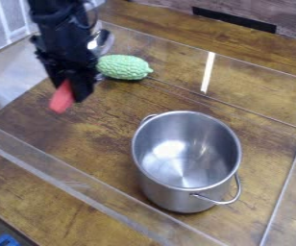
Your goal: Move the pink spoon to the left
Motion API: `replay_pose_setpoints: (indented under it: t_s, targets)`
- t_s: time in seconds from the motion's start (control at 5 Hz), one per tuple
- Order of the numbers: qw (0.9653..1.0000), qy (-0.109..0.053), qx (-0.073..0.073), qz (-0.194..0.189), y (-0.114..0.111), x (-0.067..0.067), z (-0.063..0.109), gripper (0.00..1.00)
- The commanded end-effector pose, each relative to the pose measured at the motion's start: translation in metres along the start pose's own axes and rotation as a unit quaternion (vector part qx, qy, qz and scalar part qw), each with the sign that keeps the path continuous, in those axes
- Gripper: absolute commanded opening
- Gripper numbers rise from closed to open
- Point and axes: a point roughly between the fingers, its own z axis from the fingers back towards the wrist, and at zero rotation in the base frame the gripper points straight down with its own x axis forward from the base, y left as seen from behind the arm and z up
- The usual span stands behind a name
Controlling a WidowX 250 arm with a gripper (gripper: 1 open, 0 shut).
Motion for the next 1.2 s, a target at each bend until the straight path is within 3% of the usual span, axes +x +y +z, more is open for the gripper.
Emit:
replay_pose_setpoints:
  t_s: [0.0, 0.4, 0.6, 1.0]
  targets:
    - [0.9993, -0.038, 0.002, -0.003, -0.007, 0.017, 0.015, 0.0]
    - [0.9988, -0.028, -0.037, 0.015, -0.035, 0.022, 0.007, 0.0]
    - [0.9987, -0.024, -0.044, 0.013, -0.037, 0.024, 0.004, 0.0]
    - [0.9995, -0.01, -0.031, -0.004, -0.016, 0.021, -0.001, 0.0]
